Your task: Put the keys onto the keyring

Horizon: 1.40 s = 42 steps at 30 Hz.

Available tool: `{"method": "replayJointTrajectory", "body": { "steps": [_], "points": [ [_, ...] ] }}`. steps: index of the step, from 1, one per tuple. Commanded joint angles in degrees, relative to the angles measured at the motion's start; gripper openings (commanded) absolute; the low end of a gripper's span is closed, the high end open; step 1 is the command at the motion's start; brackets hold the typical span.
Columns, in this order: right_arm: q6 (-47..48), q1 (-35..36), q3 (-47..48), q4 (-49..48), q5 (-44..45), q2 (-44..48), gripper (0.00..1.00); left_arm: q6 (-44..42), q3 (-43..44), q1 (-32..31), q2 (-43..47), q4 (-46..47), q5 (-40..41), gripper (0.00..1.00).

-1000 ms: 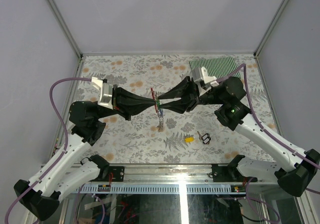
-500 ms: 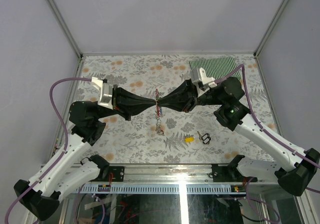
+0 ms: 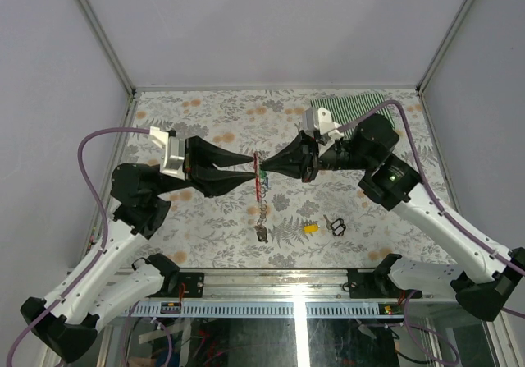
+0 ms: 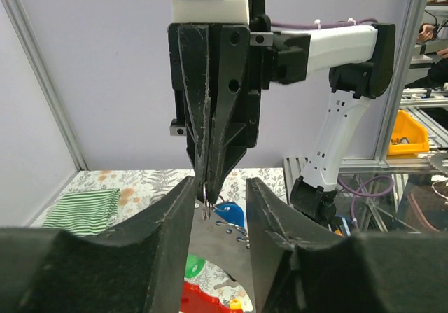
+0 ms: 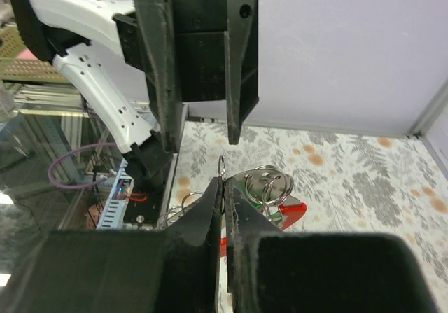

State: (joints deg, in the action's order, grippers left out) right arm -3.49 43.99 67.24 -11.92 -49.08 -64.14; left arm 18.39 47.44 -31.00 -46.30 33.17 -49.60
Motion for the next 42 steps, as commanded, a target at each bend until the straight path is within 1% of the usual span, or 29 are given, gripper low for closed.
{"method": "replayJointTrajectory", "body": {
  "steps": [1,5,9,13,18,21,25,36,42],
  "points": [
    [12.6,0.5,10.2,22.7,5.7,1.1,0.00,-6.2,3.5,0.5,0.9,-7.6,-2.0,0.37],
    [19.0,2.0,16.7,37.4,11.6,-1.1,0.00,-12.5,5.7,0.5,0.4,-15.9,-2.2,0.38],
    [24.1,5.6,23.9,50.4,20.1,-4.8,0.00,-16.3,6.9,0.5,0.2,-22.5,-1.4,0.38],
    [26.2,9.4,32.1,61.1,29.8,-9.9,0.00,-17.1,6.7,0.5,0.2,-24.2,-1.0,0.38],
    [26.1,12.4,40.0,70.1,39.9,-15.4,0.00,-17.5,5.5,0.5,0.6,-24.9,-0.5,0.38],
    [25.9,13.2,42.0,72.5,42.7,-16.9,0.00,-17.6,4.9,0.5,0.9,-24.9,-0.8,0.38],
    [26.3,13.8,43.1,72.9,43.1,-17.7,0.00,-18.0,4.6,0.5,-0.1,-24.8,-2.7,0.38],
    [28.2,15.4,43.6,70.0,38.4,-18.0,0.00,-18.1,4.5,0.4,-3.9,-23.2,-7.6,0.38],
    [28.4,15.8,42.5,68.4,37.5,-17.7,0.00,-18.4,4.8,-0.2,-5.6,-22.9,-8.6,0.38]
  ]
}}
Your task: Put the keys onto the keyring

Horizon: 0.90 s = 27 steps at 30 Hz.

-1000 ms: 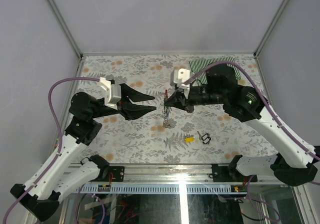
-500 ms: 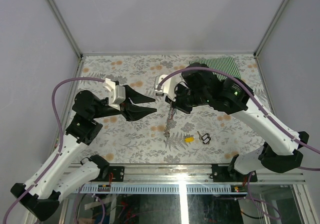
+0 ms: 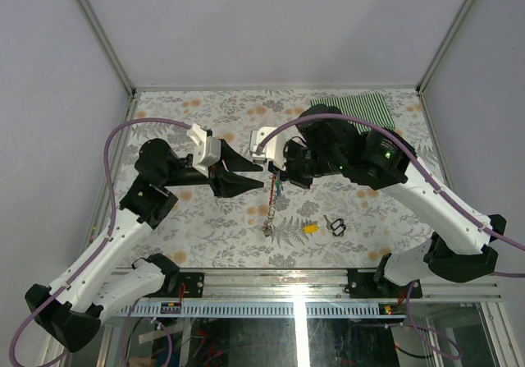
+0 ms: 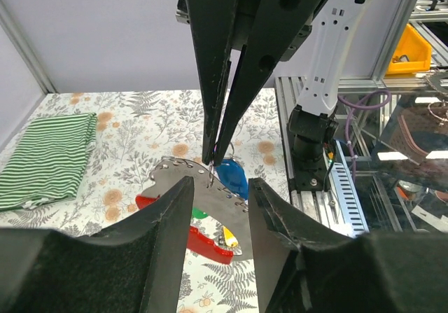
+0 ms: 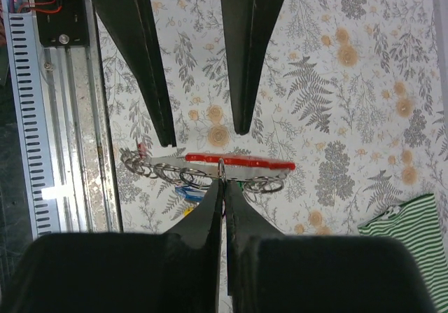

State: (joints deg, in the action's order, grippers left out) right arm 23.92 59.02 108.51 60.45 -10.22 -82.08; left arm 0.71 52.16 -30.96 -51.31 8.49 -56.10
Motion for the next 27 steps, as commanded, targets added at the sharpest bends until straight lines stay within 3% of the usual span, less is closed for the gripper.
{"method": "replayJointTrajectory", "body": {
  "steps": [1,15,23,27],
  "points": [
    [0.8,0.9,1.1,-4.3,-1.6,0.3,0.00,-0.8,0.1,-0.5,-0.9,1.8,-2.2,0.38],
    [0.8,1.4,-0.3,-6.0,-2.3,1.1,0.00,-3.6,1.6,-3.9,-3.1,-0.5,-0.6,0.33],
    [0.8,1.5,-0.6,-6.0,-2.3,1.1,0.00,-3.7,1.9,-4.1,-3.0,-0.8,-0.3,0.19],
    [0.7,1.5,-0.7,-6.2,-2.5,1.5,0.00,-3.7,2.0,-4.2,-3.1,-1.0,0.0,0.01]
  ]
}}
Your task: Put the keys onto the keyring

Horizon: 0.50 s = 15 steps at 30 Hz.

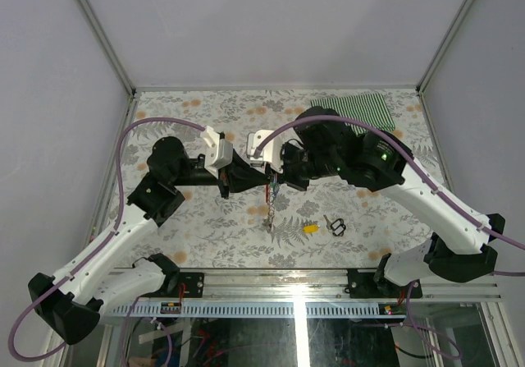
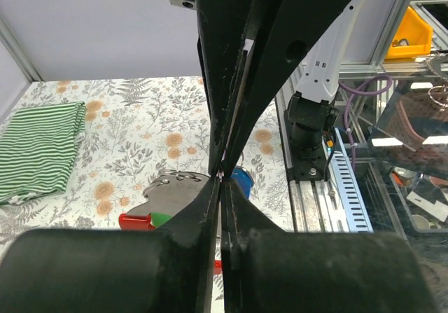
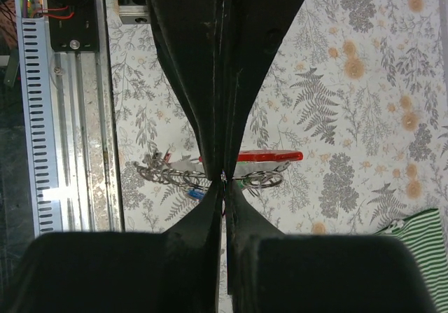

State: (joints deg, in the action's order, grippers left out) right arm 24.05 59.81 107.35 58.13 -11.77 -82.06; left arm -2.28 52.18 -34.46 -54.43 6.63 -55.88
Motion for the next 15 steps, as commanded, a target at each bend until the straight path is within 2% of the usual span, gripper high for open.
{"method": "replayJointTrajectory", "body": {
  "steps": [1,4,9,12,15],
  "points": [
    [0.6,0.8,0.4,-4.1,-1.1,1.7,0.00,-0.8,2.1,-0.7,-0.1,0.7,-0.1,0.00],
    [0.3,0.9,0.0,-4.8,-1.7,2.3,0.01,-0.6,2.2,-0.8,0.1,0.4,1.7,0.00],
    [-2.1,0.8,-2.7,-9.7,-2.1,5.1,0.27,2.4,-0.1,-0.8,2.7,4.7,6.3,0.00],
    [-4.9,0.9,-6.7,-16.6,0.6,8.6,0.35,6.0,-2.8,-0.8,4.5,10.6,8.5,0.00],
    [-9.7,0.8,-15.5,-30.6,6.1,14.2,0.38,9.2,-4.7,-0.8,5.6,14.8,10.8,0.00]
  ]
}}
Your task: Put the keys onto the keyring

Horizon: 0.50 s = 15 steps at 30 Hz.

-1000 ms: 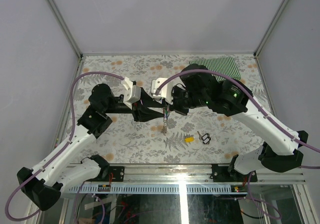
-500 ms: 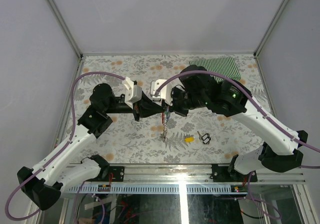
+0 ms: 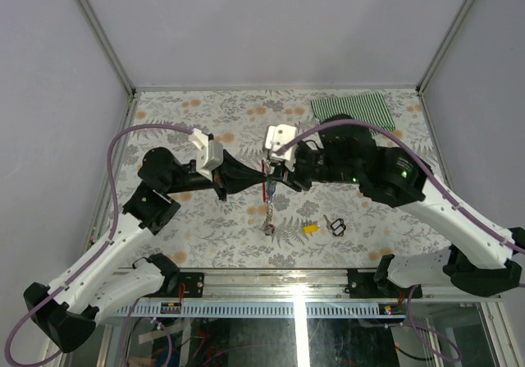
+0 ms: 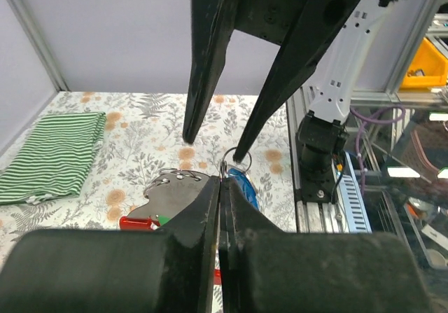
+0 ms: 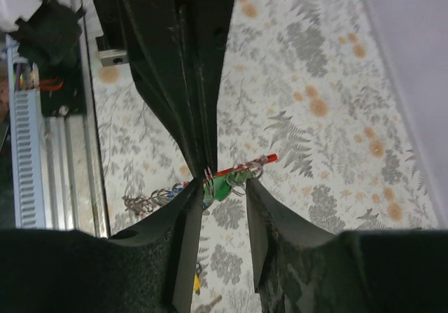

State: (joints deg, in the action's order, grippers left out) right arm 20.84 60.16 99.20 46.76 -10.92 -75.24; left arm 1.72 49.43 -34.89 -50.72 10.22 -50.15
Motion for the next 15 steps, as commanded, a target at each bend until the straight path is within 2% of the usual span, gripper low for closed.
{"method": "replayJointTrajectory", "body": {
  "steps": [1,4,7,11,15],
  "points": [
    [-8.2,0.5,-10.7,-23.8,6.1,9.5,0.38,6.4,-2.8,-0.3,2.2,13.1,5.9,0.00],
    [-15.6,0.5,-18.3,-33.7,8.1,13.9,0.39,10.8,-5.2,-0.4,2.8,19.8,7.7,0.00],
    [-26.5,0.5,-21.9,-38.3,11.9,16.2,0.41,14.0,-6.7,-0.3,3.0,23.5,9.1,0.00],
    [-40.8,0.5,-23.6,-38.7,18.6,17.5,0.44,14.0,-7.5,-0.4,3.8,23.9,11.6,0.00],
    [-49.7,0.5,-22.3,-34.5,21.1,16.7,0.44,12.5,-7.1,-0.3,3.9,21.8,12.8,0.00]
  ]
}}
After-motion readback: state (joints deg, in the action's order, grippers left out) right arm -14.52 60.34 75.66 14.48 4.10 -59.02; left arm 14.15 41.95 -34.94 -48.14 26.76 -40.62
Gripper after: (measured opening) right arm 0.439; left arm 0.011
